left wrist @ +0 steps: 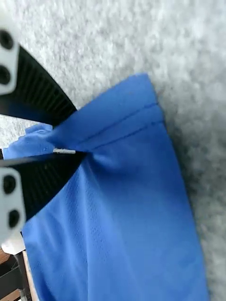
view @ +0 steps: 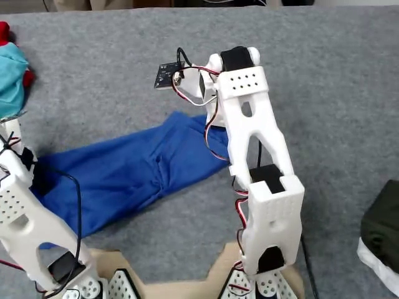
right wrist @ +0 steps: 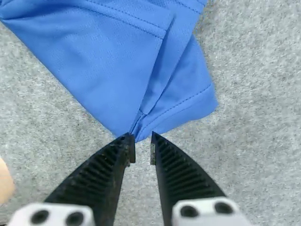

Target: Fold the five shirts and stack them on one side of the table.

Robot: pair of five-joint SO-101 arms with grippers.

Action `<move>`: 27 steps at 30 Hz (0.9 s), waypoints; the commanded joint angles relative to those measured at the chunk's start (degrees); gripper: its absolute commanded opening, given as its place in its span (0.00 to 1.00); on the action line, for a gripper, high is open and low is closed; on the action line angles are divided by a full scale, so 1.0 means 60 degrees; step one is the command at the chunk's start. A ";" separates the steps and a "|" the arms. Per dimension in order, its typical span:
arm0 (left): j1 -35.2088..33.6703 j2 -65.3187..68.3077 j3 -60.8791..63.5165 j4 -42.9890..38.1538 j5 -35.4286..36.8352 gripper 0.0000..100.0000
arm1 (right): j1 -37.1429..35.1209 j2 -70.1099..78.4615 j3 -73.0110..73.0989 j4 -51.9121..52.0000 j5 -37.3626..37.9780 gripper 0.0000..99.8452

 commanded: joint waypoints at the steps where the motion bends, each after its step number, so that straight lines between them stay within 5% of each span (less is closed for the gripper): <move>1: -0.0015 0.0242 -0.0557 0.0132 -0.0044 0.02 | 0.0125 -0.0769 -0.0037 0.0103 -0.0073 0.08; 17: -0.2110 -0.0974 -0.3883 0.0147 -0.0835 0.02 | 0.0388 -0.0769 -0.0051 0.0088 -0.0117 0.08; 27: -0.0542 -0.1516 -0.3868 0.0366 -0.0044 0.02 | 0.1648 -0.0755 0.0022 -0.0073 -0.0147 0.08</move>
